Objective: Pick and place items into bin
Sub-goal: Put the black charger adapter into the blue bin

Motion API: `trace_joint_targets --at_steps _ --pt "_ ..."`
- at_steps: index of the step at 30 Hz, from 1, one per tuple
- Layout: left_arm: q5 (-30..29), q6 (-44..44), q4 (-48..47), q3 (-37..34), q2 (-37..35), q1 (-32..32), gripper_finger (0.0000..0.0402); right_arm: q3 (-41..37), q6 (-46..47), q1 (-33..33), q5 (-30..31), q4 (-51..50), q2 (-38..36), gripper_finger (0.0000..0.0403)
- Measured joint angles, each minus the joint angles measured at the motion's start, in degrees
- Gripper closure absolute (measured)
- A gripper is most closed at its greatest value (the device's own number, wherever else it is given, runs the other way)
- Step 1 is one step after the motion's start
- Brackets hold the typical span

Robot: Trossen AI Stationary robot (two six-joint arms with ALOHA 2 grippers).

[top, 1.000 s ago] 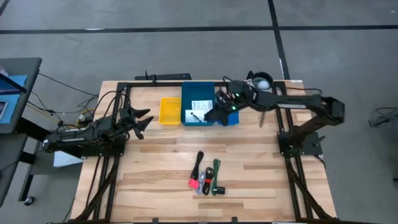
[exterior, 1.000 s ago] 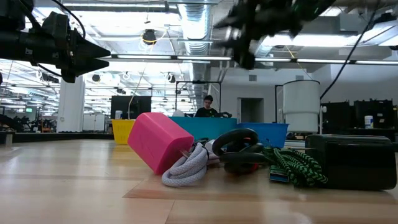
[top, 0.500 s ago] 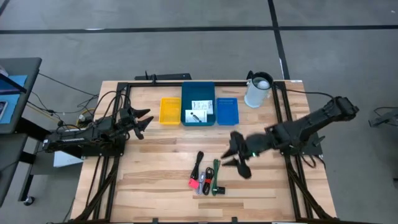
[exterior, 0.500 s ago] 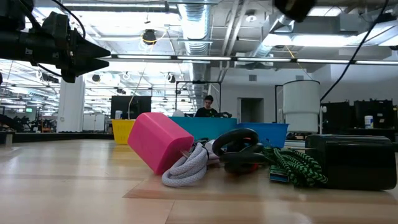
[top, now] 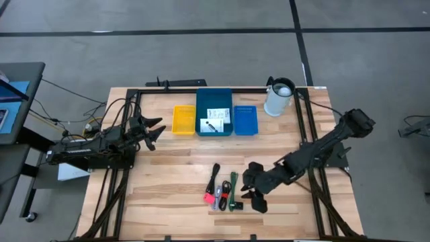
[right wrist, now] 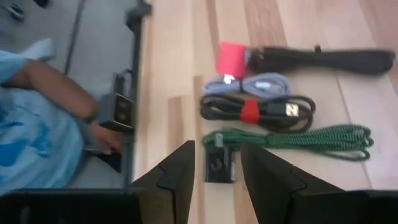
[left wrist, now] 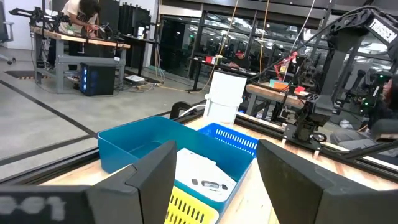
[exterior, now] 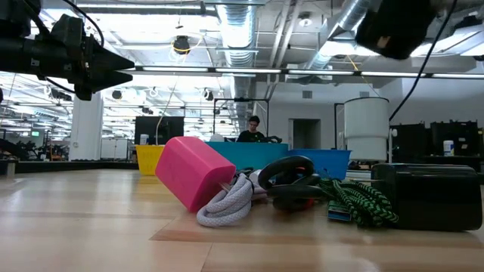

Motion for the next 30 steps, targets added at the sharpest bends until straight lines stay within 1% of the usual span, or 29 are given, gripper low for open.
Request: trace_joint_targets --at_steps 3,7,12,15,23,26,30 --pt "0.0 0.0 0.0 0.0 0.0 0.0 0.0189 0.0 -0.1 -0.1 -0.6 0.1 1.6 0.0278" --pt "0.0 0.0 0.0 0.0 0.0 0.0 0.0189 0.0 -0.6 -0.8 -2.8 -1.1 1.7 0.0278" --pt "0.0 0.0 0.0 0.0 0.0 0.0 0.0189 0.0 0.1 -1.2 -3.5 -6.1 1.3 0.0275" --pt "0.0 0.0 0.0 0.0 0.0 0.0 0.0189 0.0 1.0 -1.2 -5.3 -8.9 1.3 0.0260" --pt "0.0 0.0 0.0 0.0 0.0 0.0 0.0189 0.0 1.4 -1.1 -8.8 -9.9 1.3 0.0202" --pt "0.0 0.0 0.0 0.0 0.0 0.0 0.0189 0.0 1.4 -0.8 -9.1 -10.0 1.3 0.0192" --pt "0.0 0.0 0.0 0.0 0.0 0.0 0.0189 0.0 1.0 -0.3 -8.9 -10.1 1.3 0.0192"
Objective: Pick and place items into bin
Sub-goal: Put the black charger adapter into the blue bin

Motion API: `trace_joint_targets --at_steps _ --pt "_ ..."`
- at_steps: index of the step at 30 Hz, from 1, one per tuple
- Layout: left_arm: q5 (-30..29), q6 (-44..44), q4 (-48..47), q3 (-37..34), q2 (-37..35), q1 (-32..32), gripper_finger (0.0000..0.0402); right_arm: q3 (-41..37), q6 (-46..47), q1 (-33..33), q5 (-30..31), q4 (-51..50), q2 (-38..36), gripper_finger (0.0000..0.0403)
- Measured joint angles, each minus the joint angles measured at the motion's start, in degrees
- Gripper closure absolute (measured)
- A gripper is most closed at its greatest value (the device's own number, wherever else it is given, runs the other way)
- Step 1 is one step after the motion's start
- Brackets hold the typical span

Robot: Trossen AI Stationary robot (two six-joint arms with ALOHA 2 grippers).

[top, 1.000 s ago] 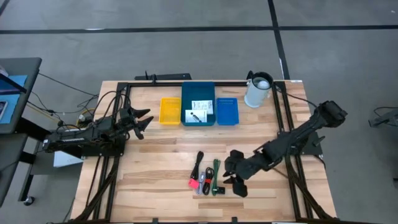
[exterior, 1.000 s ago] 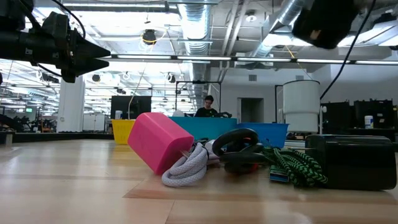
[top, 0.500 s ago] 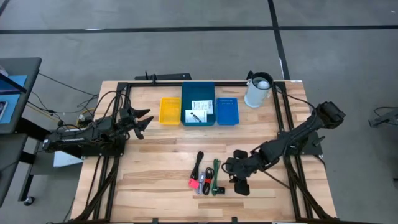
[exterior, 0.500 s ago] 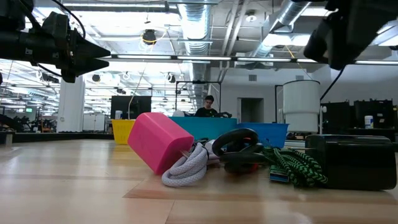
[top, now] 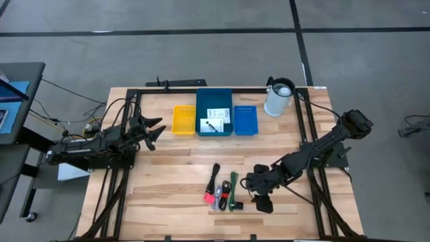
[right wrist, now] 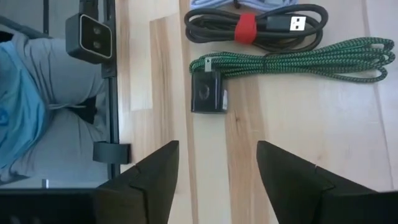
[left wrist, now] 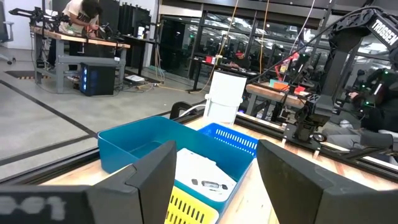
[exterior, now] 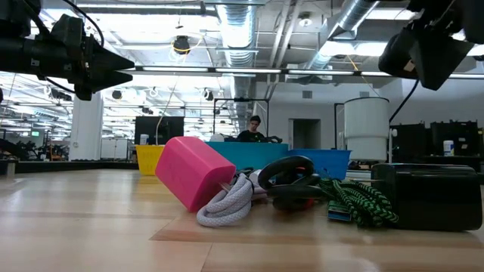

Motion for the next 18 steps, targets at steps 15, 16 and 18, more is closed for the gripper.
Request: trace_joint_targets --at_steps 15,16,18 --pt "0.0 0.0 0.0 0.0 0.0 0.0 0.0189 5.6 0.2 0.6 3.3 -8.2 7.5 0.0214" --pt "0.0 0.0 0.0 0.0 0.1 0.0 0.0189 6.9 0.0 0.8 3.6 -10.8 8.6 0.0213" --pt "0.0 0.0 0.0 0.0 0.1 0.0 0.0189 10.3 -0.2 1.1 4.9 -13.0 11.3 0.0210"
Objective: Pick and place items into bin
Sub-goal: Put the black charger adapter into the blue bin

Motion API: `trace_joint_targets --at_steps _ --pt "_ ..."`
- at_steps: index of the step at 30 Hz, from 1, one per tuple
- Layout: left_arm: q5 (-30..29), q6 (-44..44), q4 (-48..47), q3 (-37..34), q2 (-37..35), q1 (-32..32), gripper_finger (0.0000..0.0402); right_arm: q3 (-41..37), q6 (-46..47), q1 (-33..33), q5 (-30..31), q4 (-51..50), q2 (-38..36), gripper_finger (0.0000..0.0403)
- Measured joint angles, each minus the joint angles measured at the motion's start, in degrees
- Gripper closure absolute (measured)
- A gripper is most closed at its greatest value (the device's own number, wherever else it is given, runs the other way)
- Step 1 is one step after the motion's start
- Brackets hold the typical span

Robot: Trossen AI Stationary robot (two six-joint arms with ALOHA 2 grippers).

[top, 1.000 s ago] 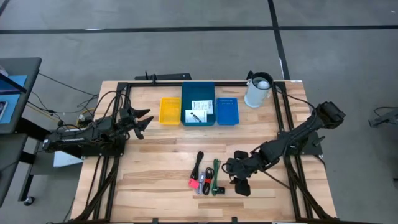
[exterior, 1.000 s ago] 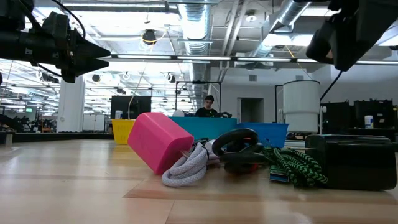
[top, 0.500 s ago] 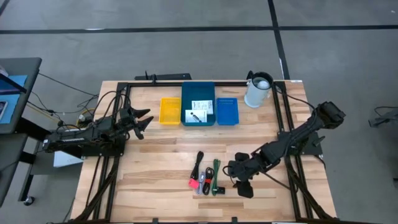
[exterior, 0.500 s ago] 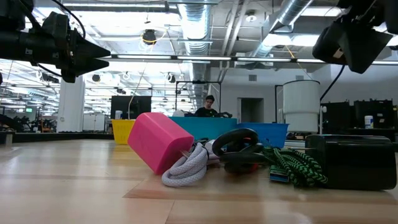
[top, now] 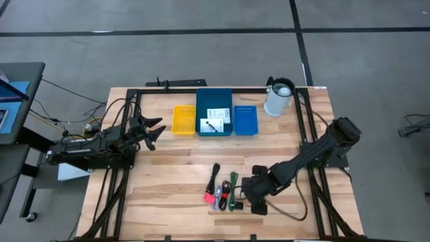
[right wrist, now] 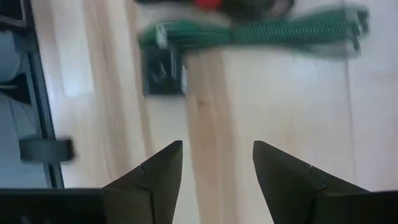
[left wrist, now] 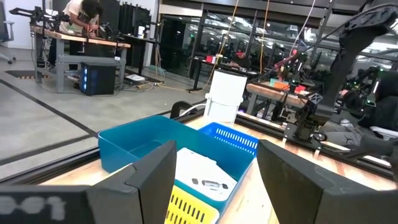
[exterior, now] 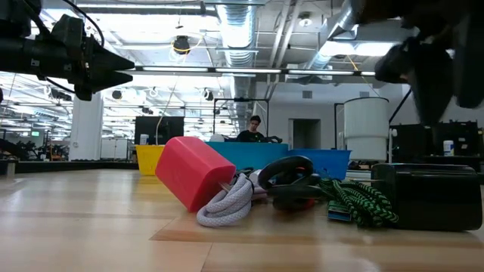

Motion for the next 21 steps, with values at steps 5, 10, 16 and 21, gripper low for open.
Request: trace_joint_targets --at_steps 5,10,16,21 --pt "-0.1 0.0 0.0 0.0 0.0 0.0 0.0189 7.5 -1.5 0.7 2.9 -6.7 4.5 0.0202" --pt "-0.1 0.0 0.0 0.0 0.0 0.0 0.0189 12.6 -1.4 1.1 4.1 -10.3 7.6 0.0197" --pt "-0.1 0.0 0.0 0.0 0.0 0.0 0.0189 15.5 -1.0 1.4 4.3 -11.4 10.4 0.0197" --pt "0.0 0.0 0.0 0.0 0.0 0.0 0.0189 17.0 0.1 1.7 4.2 -11.1 12.7 0.0198"
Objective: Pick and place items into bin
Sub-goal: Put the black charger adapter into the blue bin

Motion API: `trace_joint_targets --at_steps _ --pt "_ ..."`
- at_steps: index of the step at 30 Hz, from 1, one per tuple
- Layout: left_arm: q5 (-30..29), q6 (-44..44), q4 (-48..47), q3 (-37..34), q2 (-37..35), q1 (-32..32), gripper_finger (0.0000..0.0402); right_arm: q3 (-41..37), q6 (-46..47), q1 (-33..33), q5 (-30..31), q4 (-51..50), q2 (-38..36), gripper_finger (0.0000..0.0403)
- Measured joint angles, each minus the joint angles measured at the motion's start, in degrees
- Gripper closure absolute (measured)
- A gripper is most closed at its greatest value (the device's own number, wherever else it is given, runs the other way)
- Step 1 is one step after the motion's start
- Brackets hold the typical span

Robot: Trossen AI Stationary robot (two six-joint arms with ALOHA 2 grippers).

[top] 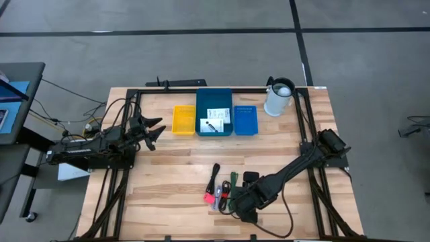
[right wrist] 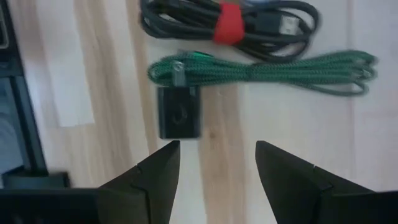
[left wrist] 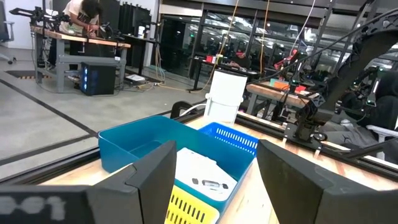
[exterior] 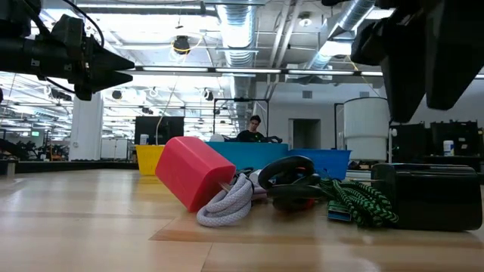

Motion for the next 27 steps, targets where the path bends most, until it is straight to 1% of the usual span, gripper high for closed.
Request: trace_joint_targets --at_steps 13,18,27 --pt "0.0 0.0 0.0 0.0 0.0 0.0 0.0189 0.0 2.0 1.4 0.3 2.8 0.0 0.0199" --pt "0.0 0.0 0.0 0.0 0.0 0.0 0.0189 0.0 2.6 1.7 1.6 3.1 0.0 0.0200" --pt "0.0 0.0 0.0 0.0 0.0 0.0 0.0189 0.0 3.6 2.0 1.5 3.6 2.6 0.0198"
